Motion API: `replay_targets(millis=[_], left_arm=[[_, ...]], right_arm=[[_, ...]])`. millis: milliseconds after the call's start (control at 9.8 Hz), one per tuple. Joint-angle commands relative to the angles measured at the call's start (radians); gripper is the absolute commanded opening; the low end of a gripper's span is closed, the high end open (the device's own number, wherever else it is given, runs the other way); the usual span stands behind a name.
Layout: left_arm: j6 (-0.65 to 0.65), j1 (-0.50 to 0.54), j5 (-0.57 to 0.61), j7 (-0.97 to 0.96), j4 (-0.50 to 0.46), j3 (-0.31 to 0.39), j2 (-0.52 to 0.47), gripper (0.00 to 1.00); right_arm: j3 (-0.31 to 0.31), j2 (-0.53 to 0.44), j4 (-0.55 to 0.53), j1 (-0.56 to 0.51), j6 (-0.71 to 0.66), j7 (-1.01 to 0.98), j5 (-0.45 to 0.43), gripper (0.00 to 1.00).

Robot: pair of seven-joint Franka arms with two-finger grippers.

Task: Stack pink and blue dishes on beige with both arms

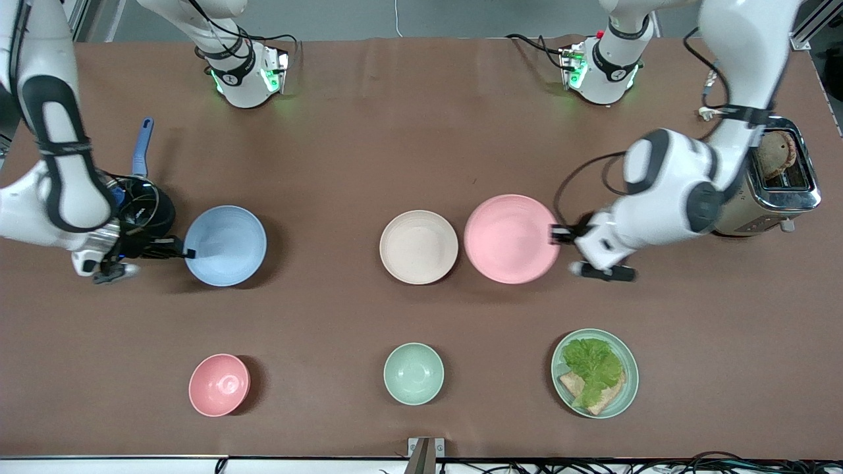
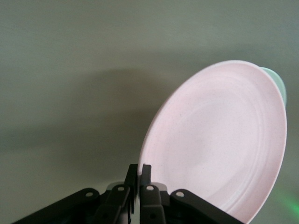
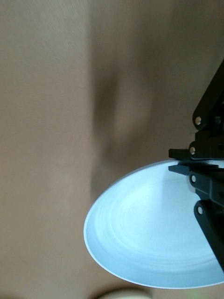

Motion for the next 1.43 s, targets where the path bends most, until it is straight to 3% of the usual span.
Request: replay_targets(millis=[0,204,408,612,1020,1224,1327], left_arm=[[0.119,-0.093,0.045,-0.124,-0.005,0.008,0.085,0.0],[0.28,-0.188,0.115,-0.251,-0.006,0.008,0.174,0.0],[0.37,-0.23,0.239,-0.348,-0.006,0.008,0.242,0.0],[0.391,-0.259,0.312,-0.416,-0.006,0.01,0.271,0.0],[0.42,-0.261,0.338,-0.421,-0.006,0.008,0.286,0.03],[0.437,-0.259,0.338,-0.421,-0.006,0.008,0.288,0.16],[0.438,-0.259,0.338,-0.421,-0.005,0.01,0.288,0.16]], right_arm=[[-0.016,-0.038,0.157,0.014,-0.181,0.224,-0.129,0.0],[-0.011,-0.049,0.257,0.059,-0.267,0.397,-0.169,0.0],[0.038,-0.058,0.305,0.091,-0.301,0.563,-0.186,0.01],[0.165,-0.084,0.299,0.09,-0.254,0.741,-0.279,0.0],[0.309,-0.095,0.267,0.105,-0.185,0.944,-0.283,0.0],[0.407,-0.105,0.206,0.108,-0.085,1.046,-0.283,0.0],[0.462,-0.105,0.18,0.108,-0.033,1.106,-0.283,0.0]])
